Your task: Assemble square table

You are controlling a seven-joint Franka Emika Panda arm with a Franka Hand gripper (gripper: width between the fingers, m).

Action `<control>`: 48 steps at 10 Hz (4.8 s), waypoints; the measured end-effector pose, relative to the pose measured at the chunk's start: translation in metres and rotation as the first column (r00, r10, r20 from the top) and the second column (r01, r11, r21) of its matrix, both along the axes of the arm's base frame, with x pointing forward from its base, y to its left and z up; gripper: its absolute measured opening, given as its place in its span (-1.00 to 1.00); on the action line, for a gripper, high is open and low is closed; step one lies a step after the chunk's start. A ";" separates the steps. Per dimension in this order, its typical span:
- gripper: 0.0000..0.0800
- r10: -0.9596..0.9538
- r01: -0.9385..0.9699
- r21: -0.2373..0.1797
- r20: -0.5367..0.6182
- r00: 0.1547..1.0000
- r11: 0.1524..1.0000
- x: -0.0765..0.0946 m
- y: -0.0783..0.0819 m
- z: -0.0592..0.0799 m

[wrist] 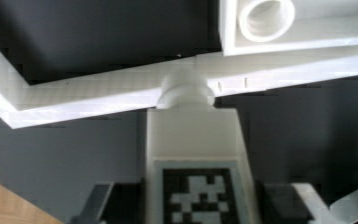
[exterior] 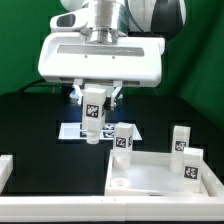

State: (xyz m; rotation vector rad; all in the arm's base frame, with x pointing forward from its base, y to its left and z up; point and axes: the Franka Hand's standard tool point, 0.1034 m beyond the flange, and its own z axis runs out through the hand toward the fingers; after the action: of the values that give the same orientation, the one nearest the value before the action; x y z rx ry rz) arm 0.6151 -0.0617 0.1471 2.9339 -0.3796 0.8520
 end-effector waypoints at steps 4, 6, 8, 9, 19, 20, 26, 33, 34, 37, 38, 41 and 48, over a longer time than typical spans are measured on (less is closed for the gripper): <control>-0.28 0.002 -0.001 0.047 -0.020 1.000 0.999 0.008 0.041 -0.038; -0.28 0.008 -0.007 0.039 -0.016 1.000 0.999 0.015 0.047 -0.041; -0.28 0.009 -0.008 0.038 -0.018 1.000 0.999 0.015 0.048 -0.042; -0.28 0.008 -0.008 0.038 -0.018 1.000 0.999 0.015 0.047 -0.043; -0.28 0.009 -0.009 0.011 -0.010 1.000 1.000 0.020 0.040 -0.062; -0.28 0.011 -0.011 0.012 -0.010 1.000 1.000 0.020 0.042 -0.063; -0.28 0.019 -0.019 0.009 -0.019 1.000 1.000 0.021 0.046 -0.072; 0.55 0.018 -0.018 0.008 -0.021 1.000 1.000 0.020 0.045 -0.073; 0.55 0.018 -0.018 0.008 -0.021 1.000 1.000 0.020 0.045 -0.073; 0.62 0.018 -0.018 0.008 -0.021 1.000 1.000 0.020 0.045 -0.073; 0.62 0.018 -0.018 0.008 -0.021 1.000 1.000 0.020 0.045 -0.073; 0.62 0.021 -0.016 0.048 -0.092 0.996 0.999 0.018 0.039 -0.070; 0.62 0.078 0.031 0.246 -0.425 0.902 0.969 0.034 0.038 -0.058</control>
Offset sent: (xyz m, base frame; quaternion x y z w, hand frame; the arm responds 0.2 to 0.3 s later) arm 0.0388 0.0650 -0.0397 0.0396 -0.0049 0.0461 0.9981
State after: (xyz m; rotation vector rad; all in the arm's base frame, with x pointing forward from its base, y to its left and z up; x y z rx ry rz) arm 0.6491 -0.0240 0.0896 3.2365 -0.4424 0.1374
